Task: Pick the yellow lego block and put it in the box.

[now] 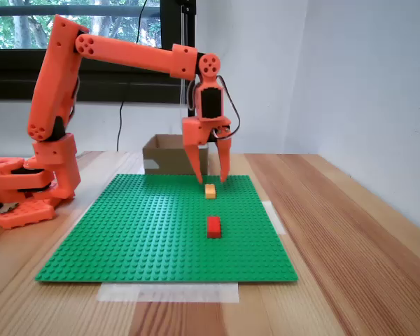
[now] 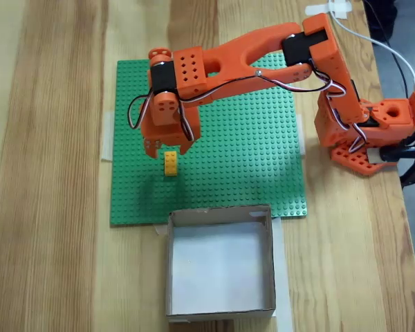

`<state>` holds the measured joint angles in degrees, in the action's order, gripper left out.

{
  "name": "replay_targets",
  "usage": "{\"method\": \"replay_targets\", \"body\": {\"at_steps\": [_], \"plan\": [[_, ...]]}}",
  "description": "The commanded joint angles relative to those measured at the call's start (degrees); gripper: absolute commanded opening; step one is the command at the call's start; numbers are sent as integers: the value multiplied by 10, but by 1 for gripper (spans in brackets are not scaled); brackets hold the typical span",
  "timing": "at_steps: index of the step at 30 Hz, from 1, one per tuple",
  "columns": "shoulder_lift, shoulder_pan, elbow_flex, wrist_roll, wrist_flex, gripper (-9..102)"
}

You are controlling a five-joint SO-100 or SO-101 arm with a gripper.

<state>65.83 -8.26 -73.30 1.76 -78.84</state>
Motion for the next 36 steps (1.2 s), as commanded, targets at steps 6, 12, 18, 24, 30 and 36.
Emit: {"method": "replay_targets", "body": {"at_steps": [6, 12, 18, 24, 30, 36], "plan": [[-28, -8, 25, 29, 0, 22], [-41, -8, 33, 45, 5, 22], [-55, -11, 39, 47, 10, 23], [-62, -11, 44, 64, 22, 23], [-62, -11, 42, 63, 16, 22], [-62, -10, 41, 63, 3, 18]]}}
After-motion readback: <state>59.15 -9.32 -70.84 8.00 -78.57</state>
